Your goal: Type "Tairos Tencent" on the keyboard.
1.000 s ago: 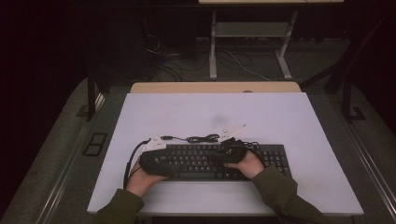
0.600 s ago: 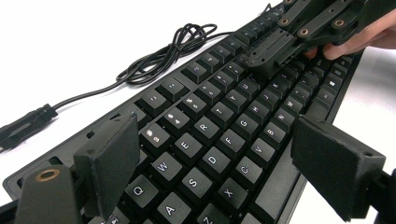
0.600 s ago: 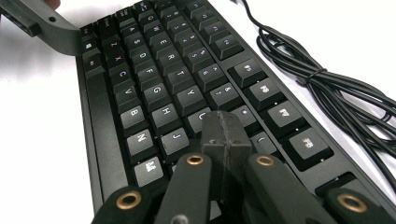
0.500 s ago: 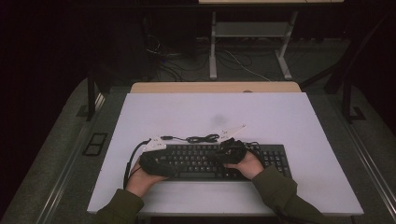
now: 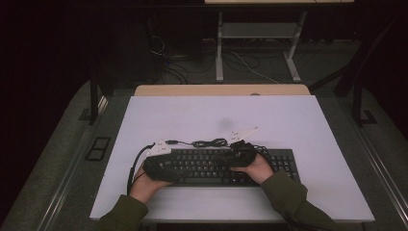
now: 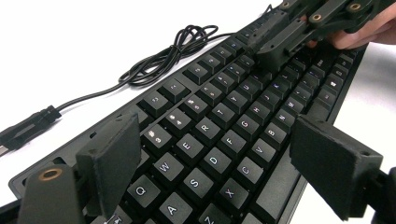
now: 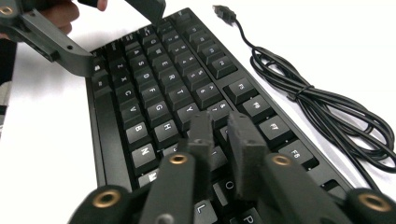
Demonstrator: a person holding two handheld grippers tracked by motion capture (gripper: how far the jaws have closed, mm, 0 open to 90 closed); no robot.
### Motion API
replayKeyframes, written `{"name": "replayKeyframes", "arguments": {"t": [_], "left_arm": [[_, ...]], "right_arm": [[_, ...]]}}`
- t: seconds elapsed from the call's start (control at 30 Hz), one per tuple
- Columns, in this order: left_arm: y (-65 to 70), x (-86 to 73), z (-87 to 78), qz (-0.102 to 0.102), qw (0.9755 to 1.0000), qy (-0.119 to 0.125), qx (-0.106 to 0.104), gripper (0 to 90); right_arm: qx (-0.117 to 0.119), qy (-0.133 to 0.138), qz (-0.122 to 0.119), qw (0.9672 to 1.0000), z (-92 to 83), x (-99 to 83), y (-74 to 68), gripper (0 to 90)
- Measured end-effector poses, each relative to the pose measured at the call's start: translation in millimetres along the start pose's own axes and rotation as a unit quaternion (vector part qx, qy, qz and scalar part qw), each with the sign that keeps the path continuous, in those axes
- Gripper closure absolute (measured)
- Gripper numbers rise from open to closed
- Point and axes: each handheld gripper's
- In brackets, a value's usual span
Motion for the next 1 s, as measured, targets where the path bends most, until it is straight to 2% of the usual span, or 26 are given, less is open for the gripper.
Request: {"name": "replayKeyframes", "arguments": {"t": [0.1,0.23,0.5,0.77,1.0], "left_arm": [[-0.1,0.6,-0.3,0.001,1.0,0.001,0.001,18.3],[0.7,1.6,-0.9,0.003,1.0,0.003,0.001,22.8],[2.2,4.9,-1.3,0.008,0.9999,0.011,0.003,41.0],[3.6,9.5,1.9,0.011,0.9999,0.012,-0.002,64.3],[2.7,14.2,9.9,0.014,0.9999,-0.002,-0.009,83.6]], "right_arm": [[0.001,0.008,0.007,0.9999,-2.2,-0.2,1.3,69.7],[-0.002,0.019,0.016,0.9997,-4.2,0.4,2.9,56.9],[-0.009,0.036,0.016,0.9992,-3.5,1.1,2.4,36.5],[-0.022,0.045,0.021,0.9985,-4.0,-0.2,5.0,30.0],[-0.029,0.052,0.025,0.9979,-5.2,0.3,5.7,28.8]]}}
Point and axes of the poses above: each handheld gripper's, and its own axes: z roughly forward along the jaws, x roughly out of its top, y roughly to its right, and after that the axes turned 10 degrees about -z, right-handed
